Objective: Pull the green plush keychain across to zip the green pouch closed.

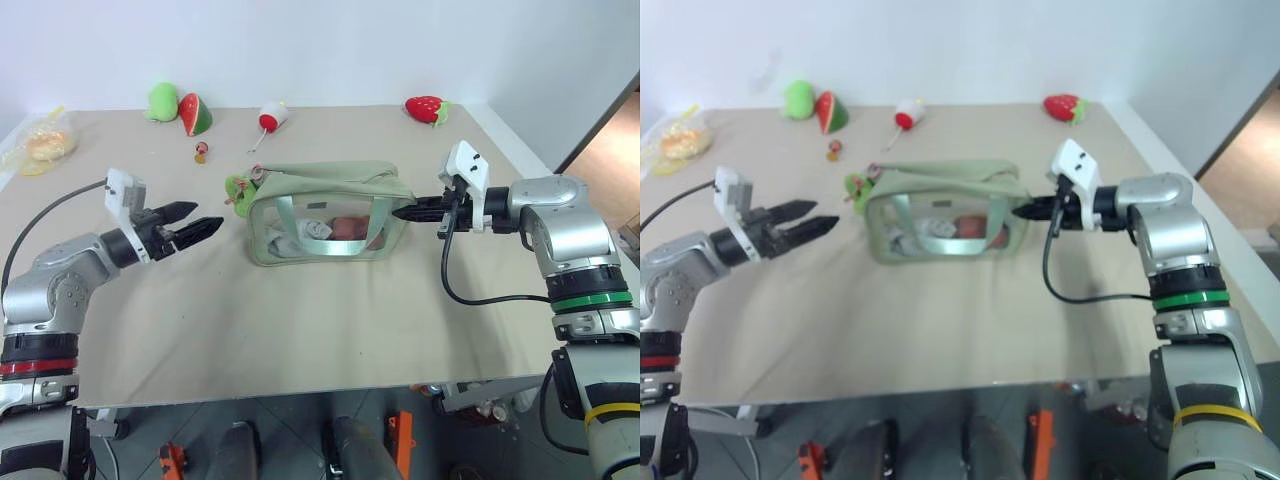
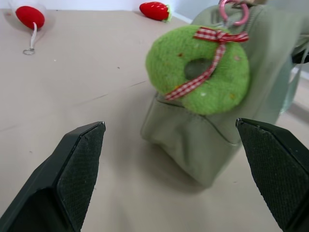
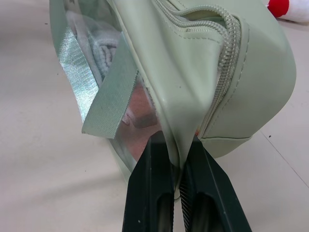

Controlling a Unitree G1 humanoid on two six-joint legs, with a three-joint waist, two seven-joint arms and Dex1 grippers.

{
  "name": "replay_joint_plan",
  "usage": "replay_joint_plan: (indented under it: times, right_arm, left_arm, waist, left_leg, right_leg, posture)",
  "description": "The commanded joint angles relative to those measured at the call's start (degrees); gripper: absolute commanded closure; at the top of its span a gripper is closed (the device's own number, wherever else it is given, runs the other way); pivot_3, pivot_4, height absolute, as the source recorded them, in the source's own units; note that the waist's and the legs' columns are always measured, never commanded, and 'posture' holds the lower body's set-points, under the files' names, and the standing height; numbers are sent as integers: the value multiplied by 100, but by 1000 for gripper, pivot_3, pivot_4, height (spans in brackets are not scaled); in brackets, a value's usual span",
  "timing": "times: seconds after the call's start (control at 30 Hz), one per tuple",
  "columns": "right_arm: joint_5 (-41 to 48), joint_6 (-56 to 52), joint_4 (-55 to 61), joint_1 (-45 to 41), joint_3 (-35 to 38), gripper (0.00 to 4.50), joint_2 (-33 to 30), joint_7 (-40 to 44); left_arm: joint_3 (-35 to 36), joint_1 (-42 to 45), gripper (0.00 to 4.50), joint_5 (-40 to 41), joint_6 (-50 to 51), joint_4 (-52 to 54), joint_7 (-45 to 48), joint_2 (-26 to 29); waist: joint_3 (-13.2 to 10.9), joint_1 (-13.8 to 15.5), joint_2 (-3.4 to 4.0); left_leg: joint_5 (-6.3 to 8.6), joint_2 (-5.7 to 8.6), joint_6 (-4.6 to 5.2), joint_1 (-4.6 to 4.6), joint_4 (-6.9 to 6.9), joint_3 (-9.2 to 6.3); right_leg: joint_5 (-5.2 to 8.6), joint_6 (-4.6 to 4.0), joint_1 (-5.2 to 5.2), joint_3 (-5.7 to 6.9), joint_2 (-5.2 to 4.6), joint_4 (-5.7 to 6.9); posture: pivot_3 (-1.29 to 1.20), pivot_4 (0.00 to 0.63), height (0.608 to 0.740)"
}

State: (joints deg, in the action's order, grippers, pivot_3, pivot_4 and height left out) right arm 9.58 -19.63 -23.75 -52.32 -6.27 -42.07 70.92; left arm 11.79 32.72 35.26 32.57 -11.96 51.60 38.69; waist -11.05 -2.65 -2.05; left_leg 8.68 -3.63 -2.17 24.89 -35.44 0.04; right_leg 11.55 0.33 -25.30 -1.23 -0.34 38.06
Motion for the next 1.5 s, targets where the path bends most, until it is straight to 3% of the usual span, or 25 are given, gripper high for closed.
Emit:
replay_joint_plan:
  times: [0.03,0.57,0.67,1.0,1.03,1.5]
  right_arm:
    - [65,6,253,-13,146,4455,-46,-32]
    - [95,-1,340,93,183,4455,-75,-82]
    - [104,7,339,91,188,4500,-74,-92]
    - [159,-35,505,195,243,4500,-70,-130]
    - [164,-42,520,202,247,4500,-69,-137]
    - [163,-36,501,190,251,4500,-53,-178]
  left_arm:
    - [120,391,0,-11,-144,-106,-25,-103]
    - [20,1074,0,-327,-196,-890,-313,-570]
    - [-3,1198,763,-435,-296,-1102,-284,-626]
    - [-37,1598,4320,-599,-441,-1474,-301,-926]
    - [-42,1614,4472,-611,-442,-1479,-292,-940]
    - [149,1488,4472,-387,-251,-1116,-147,-922]
  waist:
    - [0,3,0]
    - [0,-1,0]
    - [0,-1,0]
    - [1,0,-1]
    - [1,0,-1]
    - [0,0,-1]
  left_leg:
    - [0,0,0,0,0,0]
    - [0,1,0,0,-3,0]
    - [0,1,0,-1,-3,1]
    - [0,1,0,0,-3,0]
    - [0,1,0,1,-3,0]
    - [0,1,0,1,-3,0]
  right_leg:
    - [-1,1,0,0,0,0]
    - [-4,7,2,-4,1,1]
    - [-5,8,2,-4,2,1]
    - [-5,8,2,-4,3,1]
    - [-5,8,2,-4,3,1]
    - [-5,9,2,-4,3,1]
  posture:
    - [0,150,740]
    - [0,150,740]
    - [0,150,740]
    - [0,150,740]
    - [0,150,740]
    - [0,150,740]
